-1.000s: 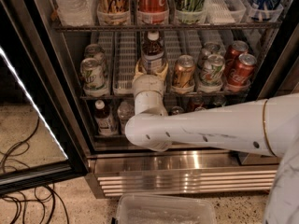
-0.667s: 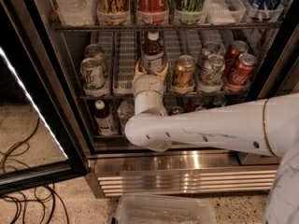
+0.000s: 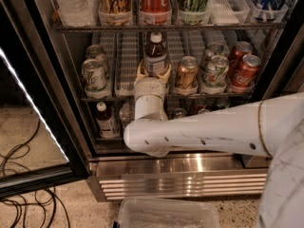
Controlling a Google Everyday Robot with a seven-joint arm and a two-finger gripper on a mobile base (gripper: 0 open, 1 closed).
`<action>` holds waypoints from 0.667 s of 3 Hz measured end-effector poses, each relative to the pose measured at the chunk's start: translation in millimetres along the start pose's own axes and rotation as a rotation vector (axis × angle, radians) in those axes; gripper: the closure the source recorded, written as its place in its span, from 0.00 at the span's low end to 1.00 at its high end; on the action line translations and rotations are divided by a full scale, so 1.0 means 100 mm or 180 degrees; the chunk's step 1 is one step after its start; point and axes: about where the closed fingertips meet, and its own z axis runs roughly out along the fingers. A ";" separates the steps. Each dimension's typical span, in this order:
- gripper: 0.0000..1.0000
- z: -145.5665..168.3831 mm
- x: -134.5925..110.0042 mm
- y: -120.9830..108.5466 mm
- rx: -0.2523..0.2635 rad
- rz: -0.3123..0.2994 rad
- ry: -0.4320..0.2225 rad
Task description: Pick blue plastic bottle from middle shelf of fridge
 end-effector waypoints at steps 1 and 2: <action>1.00 -0.01 -0.01 0.06 -0.0006 0.0046 -0.0074; 1.00 -0.01 -0.03 0.03 -0.0008 0.0048 -0.0076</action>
Offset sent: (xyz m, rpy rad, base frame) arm -0.0465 0.0047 0.0140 0.1335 -0.5951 -0.3308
